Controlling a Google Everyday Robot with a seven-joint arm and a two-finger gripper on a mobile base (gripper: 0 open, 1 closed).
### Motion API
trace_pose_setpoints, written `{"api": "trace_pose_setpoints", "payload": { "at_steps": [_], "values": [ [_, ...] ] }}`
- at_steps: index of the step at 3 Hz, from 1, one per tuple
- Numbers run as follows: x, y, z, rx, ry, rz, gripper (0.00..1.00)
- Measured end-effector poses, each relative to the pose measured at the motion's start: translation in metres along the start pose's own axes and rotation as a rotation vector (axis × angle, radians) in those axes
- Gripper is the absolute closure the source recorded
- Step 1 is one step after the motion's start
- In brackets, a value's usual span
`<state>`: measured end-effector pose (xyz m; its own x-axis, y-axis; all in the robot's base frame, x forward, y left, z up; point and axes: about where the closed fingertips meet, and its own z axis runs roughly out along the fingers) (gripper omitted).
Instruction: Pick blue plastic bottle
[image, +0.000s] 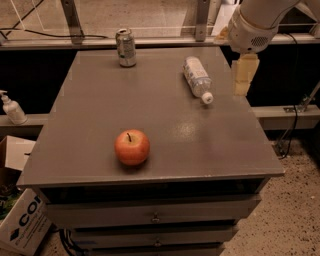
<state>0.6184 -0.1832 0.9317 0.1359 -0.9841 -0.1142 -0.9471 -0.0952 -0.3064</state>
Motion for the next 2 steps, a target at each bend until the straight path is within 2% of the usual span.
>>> {"api": "trace_pose_setpoints", "payload": {
  "at_steps": [1, 2],
  "values": [
    [-0.0185, -0.0183, 0.0109, -0.013, -0.082, -0.177, 0.00],
    [-0.0185, -0.0230, 0.0101, 0.005, -0.083, -0.246, 0.00]
  ]
}}
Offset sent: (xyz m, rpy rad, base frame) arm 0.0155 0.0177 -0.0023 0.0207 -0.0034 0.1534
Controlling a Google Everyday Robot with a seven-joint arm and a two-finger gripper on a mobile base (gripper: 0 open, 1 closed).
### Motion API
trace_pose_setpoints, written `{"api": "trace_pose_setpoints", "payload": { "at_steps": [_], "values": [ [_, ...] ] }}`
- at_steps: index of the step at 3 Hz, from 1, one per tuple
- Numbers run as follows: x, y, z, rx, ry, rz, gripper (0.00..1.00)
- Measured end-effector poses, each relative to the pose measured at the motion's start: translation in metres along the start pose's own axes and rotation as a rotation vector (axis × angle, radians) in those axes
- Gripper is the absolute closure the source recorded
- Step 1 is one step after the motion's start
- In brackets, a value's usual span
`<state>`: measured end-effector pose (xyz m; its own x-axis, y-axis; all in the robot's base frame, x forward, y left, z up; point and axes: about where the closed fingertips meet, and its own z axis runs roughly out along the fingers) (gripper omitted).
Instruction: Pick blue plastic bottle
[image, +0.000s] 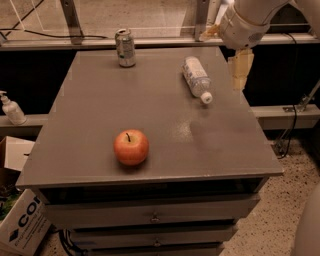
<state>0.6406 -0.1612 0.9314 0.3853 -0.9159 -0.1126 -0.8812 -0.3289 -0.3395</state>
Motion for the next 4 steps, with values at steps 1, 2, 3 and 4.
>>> {"api": "trace_pose_setpoints", "payload": {
  "at_steps": [1, 2, 3, 4],
  "values": [
    [-0.002, 0.001, 0.003, -0.006, -0.017, -0.026, 0.00],
    [-0.012, -0.008, 0.008, 0.009, 0.029, -0.179, 0.00],
    [-0.009, -0.022, 0.019, -0.012, 0.099, -0.396, 0.00],
    [0.002, -0.040, 0.024, -0.028, 0.176, -0.588, 0.00]
  ]
}}
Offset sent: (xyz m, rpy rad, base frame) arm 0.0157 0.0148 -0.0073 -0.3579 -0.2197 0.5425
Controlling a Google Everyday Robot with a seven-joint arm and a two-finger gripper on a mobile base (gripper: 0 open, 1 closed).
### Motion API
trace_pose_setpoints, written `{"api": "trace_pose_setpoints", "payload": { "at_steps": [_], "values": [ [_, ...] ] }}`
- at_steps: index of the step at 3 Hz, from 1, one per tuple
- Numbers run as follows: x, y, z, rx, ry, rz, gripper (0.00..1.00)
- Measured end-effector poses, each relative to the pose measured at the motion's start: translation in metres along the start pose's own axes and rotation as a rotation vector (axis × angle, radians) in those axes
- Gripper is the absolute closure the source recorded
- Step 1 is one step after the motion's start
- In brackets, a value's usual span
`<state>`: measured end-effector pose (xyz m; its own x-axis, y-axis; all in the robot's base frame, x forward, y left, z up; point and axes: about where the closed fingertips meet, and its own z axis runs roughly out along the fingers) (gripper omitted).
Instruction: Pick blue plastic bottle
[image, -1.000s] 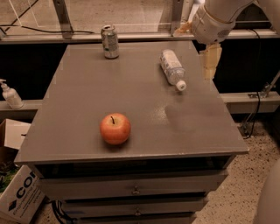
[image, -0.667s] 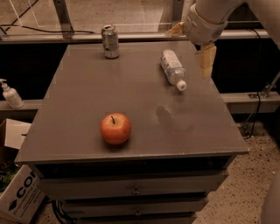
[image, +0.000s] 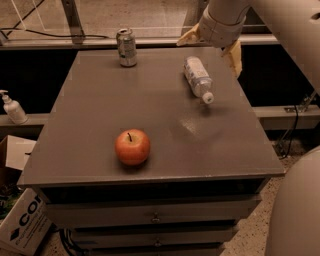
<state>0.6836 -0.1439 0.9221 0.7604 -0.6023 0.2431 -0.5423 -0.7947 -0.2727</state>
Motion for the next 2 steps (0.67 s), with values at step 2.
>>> {"api": "trace_pose_setpoints", "payload": {
  "at_steps": [2],
  "values": [
    [0.065, 0.001, 0.035, -0.102, 0.066, -0.269, 0.00]
  ]
}}
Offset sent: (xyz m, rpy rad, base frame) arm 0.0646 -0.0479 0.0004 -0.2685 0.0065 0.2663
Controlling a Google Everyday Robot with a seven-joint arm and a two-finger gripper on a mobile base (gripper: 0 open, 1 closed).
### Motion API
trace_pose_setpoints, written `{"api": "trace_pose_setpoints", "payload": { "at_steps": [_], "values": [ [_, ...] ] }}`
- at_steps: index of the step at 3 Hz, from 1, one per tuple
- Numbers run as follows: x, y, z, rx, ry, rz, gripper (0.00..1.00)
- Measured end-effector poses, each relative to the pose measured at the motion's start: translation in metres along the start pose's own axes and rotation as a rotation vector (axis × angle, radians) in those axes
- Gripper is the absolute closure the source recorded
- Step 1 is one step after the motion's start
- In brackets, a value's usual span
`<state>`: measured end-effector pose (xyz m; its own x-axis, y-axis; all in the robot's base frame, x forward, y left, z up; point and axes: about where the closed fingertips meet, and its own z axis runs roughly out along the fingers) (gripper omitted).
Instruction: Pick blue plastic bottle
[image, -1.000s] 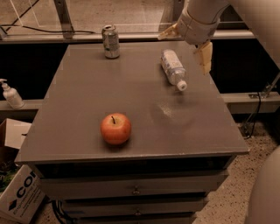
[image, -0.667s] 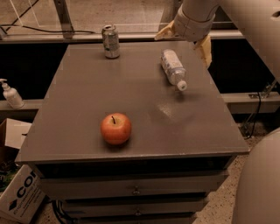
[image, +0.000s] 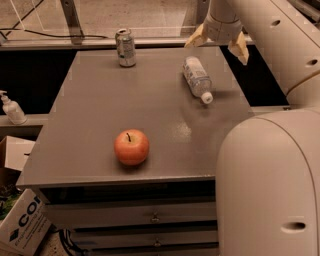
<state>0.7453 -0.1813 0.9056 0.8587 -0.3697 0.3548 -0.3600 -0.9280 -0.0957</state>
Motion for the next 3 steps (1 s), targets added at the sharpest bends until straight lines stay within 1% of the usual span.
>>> {"api": "trace_pose_setpoints", "payload": {
  "at_steps": [1, 2, 3],
  "values": [
    [0.000, 0.000, 0.000, 0.001, 0.001, 0.000, 0.00],
    [-0.008, -0.002, 0.015, -0.011, -0.012, -0.055, 0.00],
    [-0.027, 0.006, 0.036, -0.016, -0.055, -0.114, 0.00]
  ]
}}
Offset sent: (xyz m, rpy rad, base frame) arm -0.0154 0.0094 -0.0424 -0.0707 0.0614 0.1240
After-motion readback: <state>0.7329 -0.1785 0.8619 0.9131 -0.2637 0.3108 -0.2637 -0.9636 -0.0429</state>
